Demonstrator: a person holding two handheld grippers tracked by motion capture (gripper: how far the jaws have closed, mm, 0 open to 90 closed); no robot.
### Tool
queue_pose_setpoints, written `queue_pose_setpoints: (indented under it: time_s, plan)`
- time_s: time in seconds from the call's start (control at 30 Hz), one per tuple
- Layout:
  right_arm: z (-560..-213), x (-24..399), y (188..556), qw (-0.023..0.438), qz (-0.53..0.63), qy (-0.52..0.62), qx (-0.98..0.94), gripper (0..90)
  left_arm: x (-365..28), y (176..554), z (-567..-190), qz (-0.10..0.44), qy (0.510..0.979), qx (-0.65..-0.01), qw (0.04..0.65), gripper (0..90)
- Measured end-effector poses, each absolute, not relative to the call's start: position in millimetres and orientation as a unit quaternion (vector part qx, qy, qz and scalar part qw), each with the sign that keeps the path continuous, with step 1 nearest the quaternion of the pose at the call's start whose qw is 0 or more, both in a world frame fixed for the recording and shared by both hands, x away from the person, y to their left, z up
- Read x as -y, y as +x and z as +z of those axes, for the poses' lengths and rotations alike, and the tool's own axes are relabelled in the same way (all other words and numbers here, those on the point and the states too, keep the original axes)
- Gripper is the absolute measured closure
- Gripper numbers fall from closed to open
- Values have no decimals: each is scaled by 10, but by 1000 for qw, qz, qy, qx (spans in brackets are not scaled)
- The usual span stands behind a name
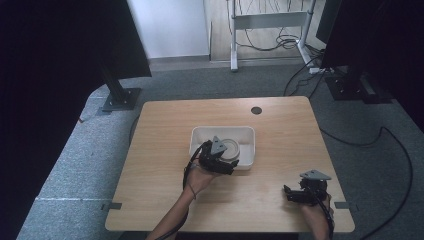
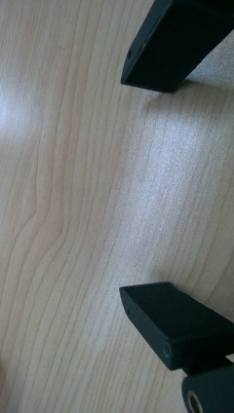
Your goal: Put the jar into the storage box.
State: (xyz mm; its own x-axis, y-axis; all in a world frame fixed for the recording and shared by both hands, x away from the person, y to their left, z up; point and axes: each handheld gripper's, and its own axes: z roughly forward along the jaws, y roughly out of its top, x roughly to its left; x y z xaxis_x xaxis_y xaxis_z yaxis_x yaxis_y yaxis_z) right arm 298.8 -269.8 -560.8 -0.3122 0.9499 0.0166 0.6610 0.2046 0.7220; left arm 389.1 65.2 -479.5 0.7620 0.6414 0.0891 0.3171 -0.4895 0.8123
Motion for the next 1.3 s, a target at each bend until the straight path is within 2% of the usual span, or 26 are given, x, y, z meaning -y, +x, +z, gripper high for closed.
queue_pose_setpoints:
  time_s: [0.6, 1.3]
  plan:
    - [-5608, 2698, 2988, 224, 322, 542, -743, 39, -540, 4118, -4954, 207, 831, -313, 410, 102]
    - [-5608, 2698, 2988, 224, 322, 542, -743, 39, -415, 4193, -5239, 222, 823, -354, 385, 102]
